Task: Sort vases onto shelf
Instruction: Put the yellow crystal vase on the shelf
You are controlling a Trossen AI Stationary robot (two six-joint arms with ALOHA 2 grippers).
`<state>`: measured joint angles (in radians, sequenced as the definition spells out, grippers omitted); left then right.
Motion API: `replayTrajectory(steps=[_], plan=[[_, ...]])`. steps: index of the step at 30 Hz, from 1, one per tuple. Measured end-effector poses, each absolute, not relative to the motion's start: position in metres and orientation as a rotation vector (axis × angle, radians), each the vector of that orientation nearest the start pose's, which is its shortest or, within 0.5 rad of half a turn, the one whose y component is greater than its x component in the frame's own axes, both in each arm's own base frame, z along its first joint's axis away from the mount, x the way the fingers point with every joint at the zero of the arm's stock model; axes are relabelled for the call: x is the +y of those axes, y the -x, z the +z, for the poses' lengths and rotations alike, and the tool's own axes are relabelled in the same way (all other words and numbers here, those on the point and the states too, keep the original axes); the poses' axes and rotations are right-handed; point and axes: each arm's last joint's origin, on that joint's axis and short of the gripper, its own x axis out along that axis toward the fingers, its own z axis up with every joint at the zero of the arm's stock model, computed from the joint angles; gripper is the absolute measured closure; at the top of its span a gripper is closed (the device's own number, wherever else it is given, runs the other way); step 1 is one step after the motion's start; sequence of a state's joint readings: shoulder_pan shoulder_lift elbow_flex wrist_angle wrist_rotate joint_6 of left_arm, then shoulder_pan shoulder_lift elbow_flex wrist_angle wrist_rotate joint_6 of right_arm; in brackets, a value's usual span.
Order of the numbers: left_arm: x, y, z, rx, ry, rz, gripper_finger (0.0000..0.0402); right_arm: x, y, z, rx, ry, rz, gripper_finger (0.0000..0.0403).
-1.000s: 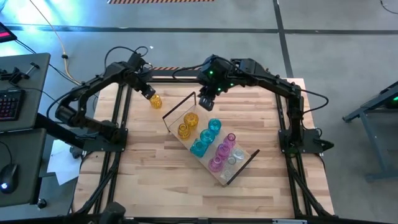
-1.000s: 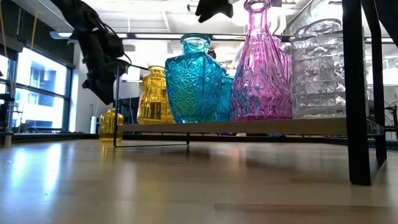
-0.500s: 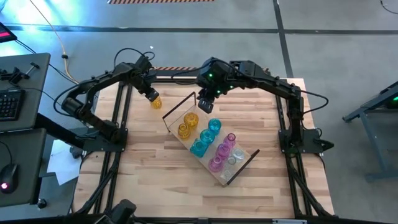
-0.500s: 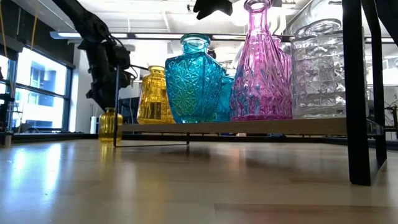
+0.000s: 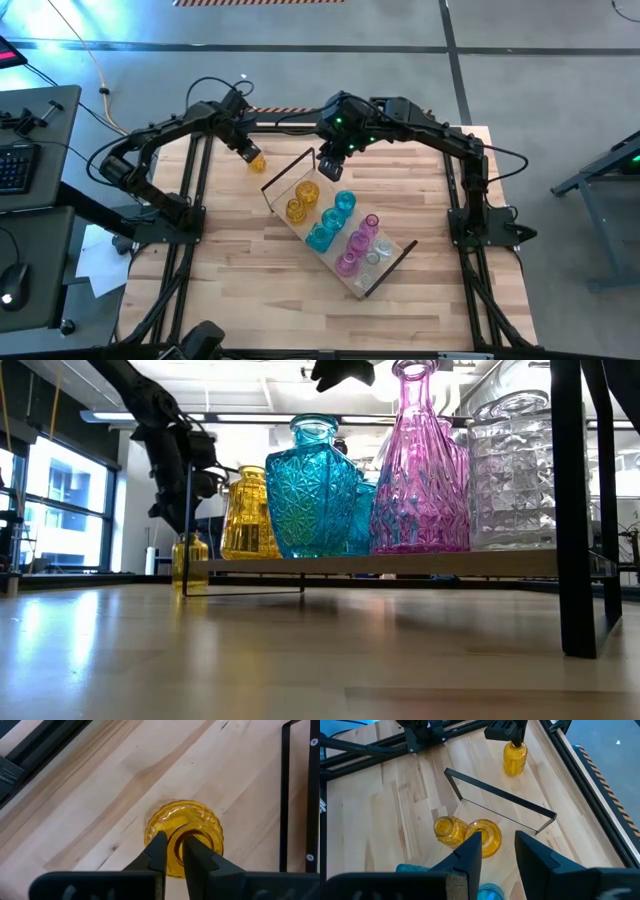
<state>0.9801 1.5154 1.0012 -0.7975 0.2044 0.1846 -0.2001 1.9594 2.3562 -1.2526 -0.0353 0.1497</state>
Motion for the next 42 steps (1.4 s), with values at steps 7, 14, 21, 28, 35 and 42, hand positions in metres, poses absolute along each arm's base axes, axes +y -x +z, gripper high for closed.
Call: replayTrajectory(steps=[7,14,21,28,35,42], plan=[[0.222,-0.158,0.207,1.159,0.592,0.550,0.0379,-0.074,-0.379,0.425,0.838,-0.246,-0.218,0.0304],[0.222,-0.157,0.235,1.109,0.562,0.589,0.0379,-0.073,-0.378,0.424,0.850,-0.246,-0.217,0.0304],[0.229,-0.163,0.298,0.961,0.452,0.641,0.0379,-0.076,-0.373,0.422,0.900,-0.256,-0.228,0.0304],[0.229,-0.175,0.370,0.769,0.319,0.692,0.0379,-0.079,-0.366,0.421,0.946,-0.235,-0.292,0.0304],[0.205,-0.198,0.411,0.649,0.226,0.605,0.0379,-0.092,-0.342,0.429,1.004,-0.217,-0.376,0.0304],[0.178,-0.234,0.418,0.574,0.196,0.476,0.0379,-0.106,-0.301,0.461,0.910,-0.210,-0.486,0.0304]])
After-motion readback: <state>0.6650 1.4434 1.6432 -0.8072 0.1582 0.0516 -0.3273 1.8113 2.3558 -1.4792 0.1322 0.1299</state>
